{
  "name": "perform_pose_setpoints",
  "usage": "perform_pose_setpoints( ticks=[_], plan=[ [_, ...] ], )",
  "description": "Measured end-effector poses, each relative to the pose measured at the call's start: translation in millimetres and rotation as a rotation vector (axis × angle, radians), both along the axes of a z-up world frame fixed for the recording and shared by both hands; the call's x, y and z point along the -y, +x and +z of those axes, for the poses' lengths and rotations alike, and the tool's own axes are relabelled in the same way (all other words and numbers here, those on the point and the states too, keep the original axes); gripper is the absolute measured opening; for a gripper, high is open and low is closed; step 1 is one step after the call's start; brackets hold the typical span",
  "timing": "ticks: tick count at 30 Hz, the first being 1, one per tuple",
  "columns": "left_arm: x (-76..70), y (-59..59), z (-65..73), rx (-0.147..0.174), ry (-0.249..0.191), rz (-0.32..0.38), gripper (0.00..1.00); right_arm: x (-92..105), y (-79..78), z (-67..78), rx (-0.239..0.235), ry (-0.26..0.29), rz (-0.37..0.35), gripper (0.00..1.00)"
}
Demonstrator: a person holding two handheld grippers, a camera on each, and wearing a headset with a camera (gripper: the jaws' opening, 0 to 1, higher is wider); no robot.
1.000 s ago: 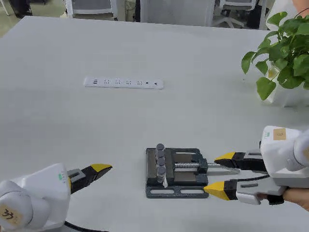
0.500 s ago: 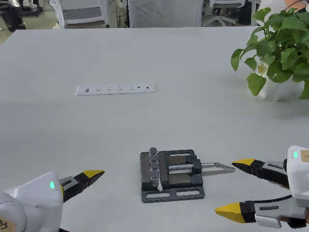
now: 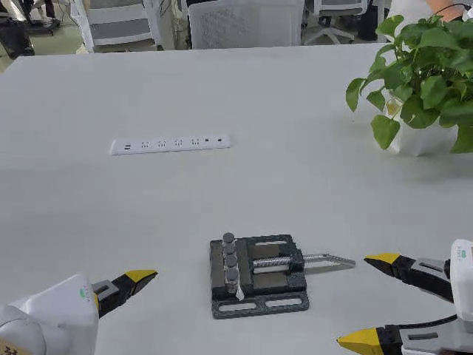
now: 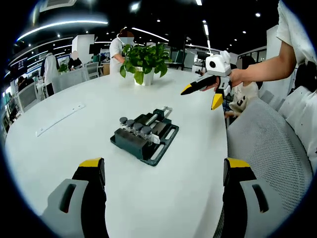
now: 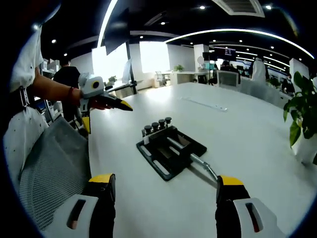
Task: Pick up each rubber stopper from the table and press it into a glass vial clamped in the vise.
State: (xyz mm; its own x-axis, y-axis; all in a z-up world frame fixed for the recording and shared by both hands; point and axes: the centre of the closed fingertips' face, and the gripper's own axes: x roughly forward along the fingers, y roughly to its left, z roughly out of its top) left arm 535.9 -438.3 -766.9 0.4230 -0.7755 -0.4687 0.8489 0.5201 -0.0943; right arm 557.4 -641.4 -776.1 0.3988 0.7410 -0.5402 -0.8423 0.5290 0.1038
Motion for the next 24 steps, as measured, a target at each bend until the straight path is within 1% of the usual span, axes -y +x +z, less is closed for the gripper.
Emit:
perform_pose_setpoints(
  ticks=[8, 13, 19, 24],
  plan=[
    [2.3, -2.6, -1.4, -0.009, -0.001, -0.013, 0.99, 1.1, -1.9, 2.3, 0.007, -0.004, 0.0, 0.82],
    [3.4, -2.4, -1.5, -0.008, -0.002, -0.018, 0.99, -0.3, -2.4, 5.3, 0.012, -0.003, -0.005, 0.81],
    [4.2, -2.7, -0.8, -0.006, -0.002, -0.024, 0.99, -0.2, -5.0, 4.5, 0.004, -0.002, 0.001, 0.81],
    [3.8, -4.1, -0.2, -0.006, -0.001, -0.027, 0.99, 1.7, -4.8, 6.6, 0.011, -0.004, -0.001, 0.81]
  ],
)
